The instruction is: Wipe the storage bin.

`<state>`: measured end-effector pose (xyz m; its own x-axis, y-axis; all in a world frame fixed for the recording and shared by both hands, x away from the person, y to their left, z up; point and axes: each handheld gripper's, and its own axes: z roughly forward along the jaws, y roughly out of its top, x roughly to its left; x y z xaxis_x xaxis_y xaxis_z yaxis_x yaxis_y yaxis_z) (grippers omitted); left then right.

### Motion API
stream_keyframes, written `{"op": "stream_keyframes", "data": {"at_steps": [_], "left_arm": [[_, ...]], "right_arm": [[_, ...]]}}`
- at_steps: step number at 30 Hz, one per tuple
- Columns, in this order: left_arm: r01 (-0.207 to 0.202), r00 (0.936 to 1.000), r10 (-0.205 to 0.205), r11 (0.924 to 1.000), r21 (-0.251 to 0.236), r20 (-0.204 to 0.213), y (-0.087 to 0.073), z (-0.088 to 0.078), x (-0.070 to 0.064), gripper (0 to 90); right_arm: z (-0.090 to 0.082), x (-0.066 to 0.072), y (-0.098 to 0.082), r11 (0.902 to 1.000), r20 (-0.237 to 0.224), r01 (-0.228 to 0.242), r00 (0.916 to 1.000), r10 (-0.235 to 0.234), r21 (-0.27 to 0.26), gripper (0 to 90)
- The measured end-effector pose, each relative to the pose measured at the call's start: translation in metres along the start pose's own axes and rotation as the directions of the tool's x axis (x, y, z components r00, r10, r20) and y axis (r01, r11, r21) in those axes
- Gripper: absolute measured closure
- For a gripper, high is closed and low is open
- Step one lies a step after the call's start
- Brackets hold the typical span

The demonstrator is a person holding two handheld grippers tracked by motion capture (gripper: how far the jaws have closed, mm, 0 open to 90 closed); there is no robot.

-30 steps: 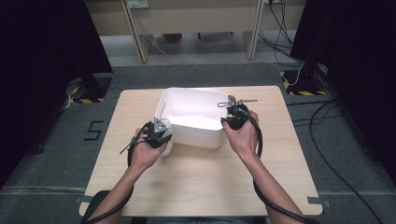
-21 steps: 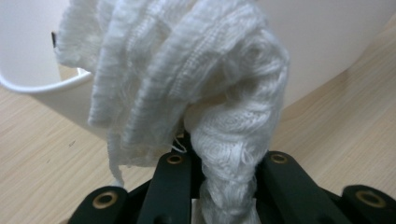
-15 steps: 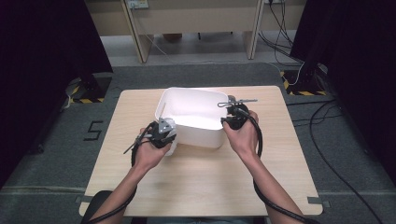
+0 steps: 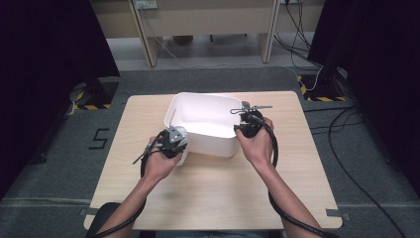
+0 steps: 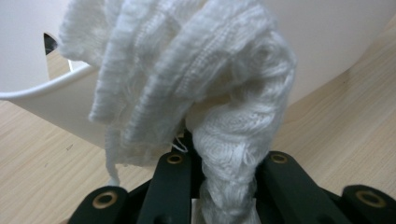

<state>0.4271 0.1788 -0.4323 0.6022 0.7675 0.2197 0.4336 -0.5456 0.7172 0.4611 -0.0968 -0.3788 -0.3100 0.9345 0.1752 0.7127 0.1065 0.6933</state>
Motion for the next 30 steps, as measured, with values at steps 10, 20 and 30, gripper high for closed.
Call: {"op": "stream_keyframes", "data": {"at_steps": [10, 20, 30], "left_arm": [[-0.002, 1.0000, 0.002, 0.9999, 0.015, -0.001, -0.006, 0.010, -0.003, 78.9], [0.005, 1.0000, -0.005, 0.9988, 0.049, 0.006, -0.013, 0.023, -0.008, 78.9], [-0.001, 0.9999, 0.000, 0.9988, 0.049, 0.013, -0.014, 0.027, -0.012, 78.9]], "right_arm": [[0.000, 0.001, 0.000, 1.0000, -0.006, -0.002, 1.0000, 0.002, -0.004, 74.5], [0.000, 0.001, 0.000, 1.0000, -0.009, -0.003, 1.0000, 0.003, -0.003, 74.4], [0.000, 0.001, 0.000, 1.0000, -0.010, -0.005, 0.9999, 0.005, -0.003, 74.4]]}}
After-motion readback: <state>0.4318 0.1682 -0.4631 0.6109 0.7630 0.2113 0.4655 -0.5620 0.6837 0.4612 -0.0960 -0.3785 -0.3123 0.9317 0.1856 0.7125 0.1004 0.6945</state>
